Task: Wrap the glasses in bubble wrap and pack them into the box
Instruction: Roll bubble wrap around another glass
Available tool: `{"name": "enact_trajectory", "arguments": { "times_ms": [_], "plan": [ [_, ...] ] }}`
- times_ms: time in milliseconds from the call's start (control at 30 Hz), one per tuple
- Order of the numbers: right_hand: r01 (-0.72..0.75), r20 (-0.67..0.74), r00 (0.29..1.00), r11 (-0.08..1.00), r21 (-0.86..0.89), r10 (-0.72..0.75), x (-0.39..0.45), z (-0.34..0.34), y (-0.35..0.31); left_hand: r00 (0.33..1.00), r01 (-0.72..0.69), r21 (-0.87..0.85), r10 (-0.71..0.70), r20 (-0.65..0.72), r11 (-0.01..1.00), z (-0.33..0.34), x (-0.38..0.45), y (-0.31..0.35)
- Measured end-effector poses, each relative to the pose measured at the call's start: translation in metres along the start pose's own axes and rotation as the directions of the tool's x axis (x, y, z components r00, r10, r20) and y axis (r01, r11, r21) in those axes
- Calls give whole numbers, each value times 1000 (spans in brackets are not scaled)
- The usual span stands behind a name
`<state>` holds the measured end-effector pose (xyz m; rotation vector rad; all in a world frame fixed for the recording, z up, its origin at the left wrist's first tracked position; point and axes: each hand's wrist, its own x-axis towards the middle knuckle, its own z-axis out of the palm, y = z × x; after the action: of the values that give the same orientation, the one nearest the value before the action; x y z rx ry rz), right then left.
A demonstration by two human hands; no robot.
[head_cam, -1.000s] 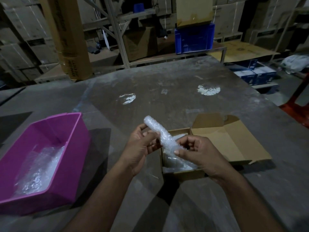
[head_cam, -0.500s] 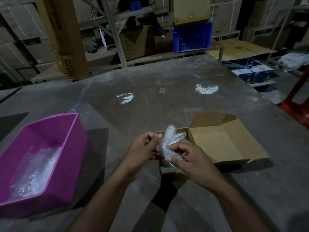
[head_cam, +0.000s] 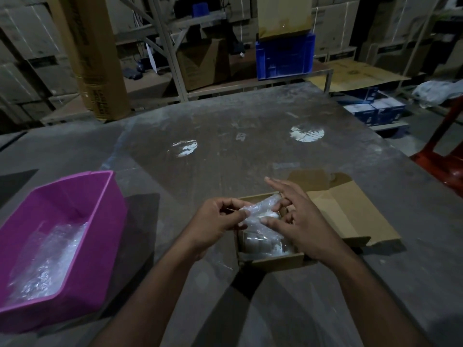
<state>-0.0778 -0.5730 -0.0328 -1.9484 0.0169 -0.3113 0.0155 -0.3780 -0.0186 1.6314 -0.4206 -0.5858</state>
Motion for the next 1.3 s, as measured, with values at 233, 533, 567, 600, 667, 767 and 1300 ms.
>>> {"name": "enact_trajectory", "arguments": {
  "times_ms": [233, 533, 567, 600, 667, 767, 1300],
  "plan": [
    [35, 16, 999, 876, -482, -31, 34, -5, -8, 997, -66, 73, 68, -31, 995, -1, 27, 5],
    [-18, -99, 993, 773, -634, -58, 74, -12, 4, 930, 21, 686, 238, -280, 727, -4, 46, -11],
    [-31, -114, 992, 767, -641, -55, 76, -12, 8, 919, 44, 709, 250, -305, 704, -3, 46, -12],
    [-44, -125, 991, 762, -647, -49, 76, -12, 11, 908, 69, 732, 261, -328, 677, -2, 47, -14],
    [-66, -132, 991, 737, -673, -32, 78, -12, 16, 889, 112, 793, 296, -349, 599, 1, 47, -16],
    [-65, -110, 994, 702, -709, -18, 81, -12, 19, 906, 103, 869, 315, -283, 484, 8, 45, -15],
    [-34, 71, 987, 608, -793, 147, 85, 0, 24, 969, 22, 999, 245, -30, 36, 22, 54, -23]
  ]
}}
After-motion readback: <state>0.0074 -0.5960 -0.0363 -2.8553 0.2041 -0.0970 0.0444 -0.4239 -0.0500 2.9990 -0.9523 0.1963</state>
